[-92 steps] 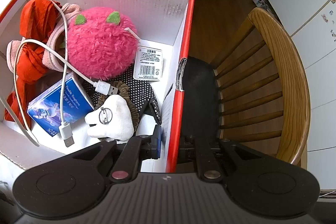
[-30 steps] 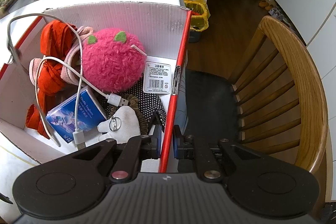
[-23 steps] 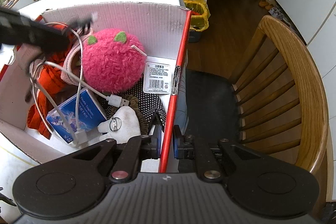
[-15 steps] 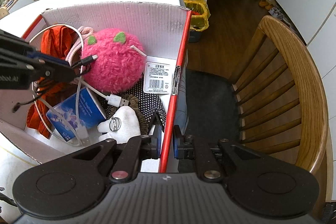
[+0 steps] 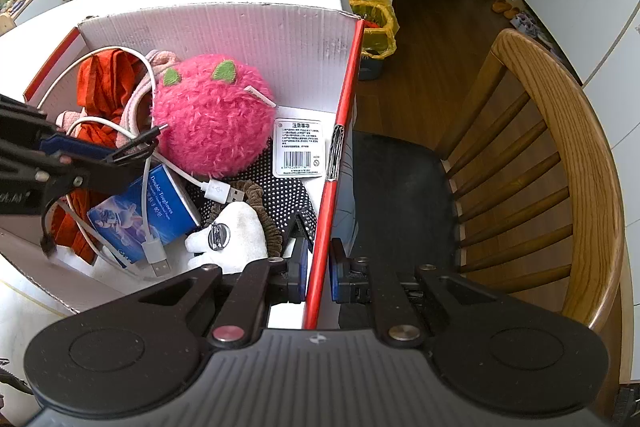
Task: Organize objects
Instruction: 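Lower the black cable into the box and open the left gripper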
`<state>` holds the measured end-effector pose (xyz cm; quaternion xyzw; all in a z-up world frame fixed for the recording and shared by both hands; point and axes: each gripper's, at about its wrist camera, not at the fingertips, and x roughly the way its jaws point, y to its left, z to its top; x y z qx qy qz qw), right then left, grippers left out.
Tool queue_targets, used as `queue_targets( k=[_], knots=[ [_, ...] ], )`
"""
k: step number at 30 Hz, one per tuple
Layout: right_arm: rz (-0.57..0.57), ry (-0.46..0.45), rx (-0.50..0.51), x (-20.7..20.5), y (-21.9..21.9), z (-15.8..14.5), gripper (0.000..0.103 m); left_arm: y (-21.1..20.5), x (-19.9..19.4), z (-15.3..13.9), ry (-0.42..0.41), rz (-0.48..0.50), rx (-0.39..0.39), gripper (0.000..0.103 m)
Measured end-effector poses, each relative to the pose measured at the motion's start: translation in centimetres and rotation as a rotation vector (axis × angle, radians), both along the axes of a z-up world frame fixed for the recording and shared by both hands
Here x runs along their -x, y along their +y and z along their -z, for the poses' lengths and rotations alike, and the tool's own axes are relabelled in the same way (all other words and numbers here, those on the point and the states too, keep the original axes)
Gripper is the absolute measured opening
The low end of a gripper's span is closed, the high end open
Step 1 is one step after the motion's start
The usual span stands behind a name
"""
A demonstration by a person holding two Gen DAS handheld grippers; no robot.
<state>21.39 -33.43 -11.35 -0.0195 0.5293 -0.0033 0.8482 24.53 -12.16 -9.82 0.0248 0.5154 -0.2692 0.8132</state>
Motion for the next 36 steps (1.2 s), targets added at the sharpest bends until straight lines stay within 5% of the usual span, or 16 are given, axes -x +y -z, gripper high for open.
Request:
queue_targets(
  k=[8, 25, 36],
  knots=[
    [0.002, 0.002, 0.004, 0.0, 0.1, 0.1, 0.011, 0.9, 1.4, -1.1, -0.024, -0.023, 0.03, 0.04],
    [0.005, 0.009, 0.025, -0.3, 0.6, 0.2, 0.011, 5.3, 4.7, -6.6, -0.179, -0.151, 0.097, 0.062],
    [0.008, 0.014, 0.045, -0.4, 1.2, 0.0, 0.011, 10.6, 5.1, -7.9, -0.246, -0.299, 0.048, 0.075]
  ],
)
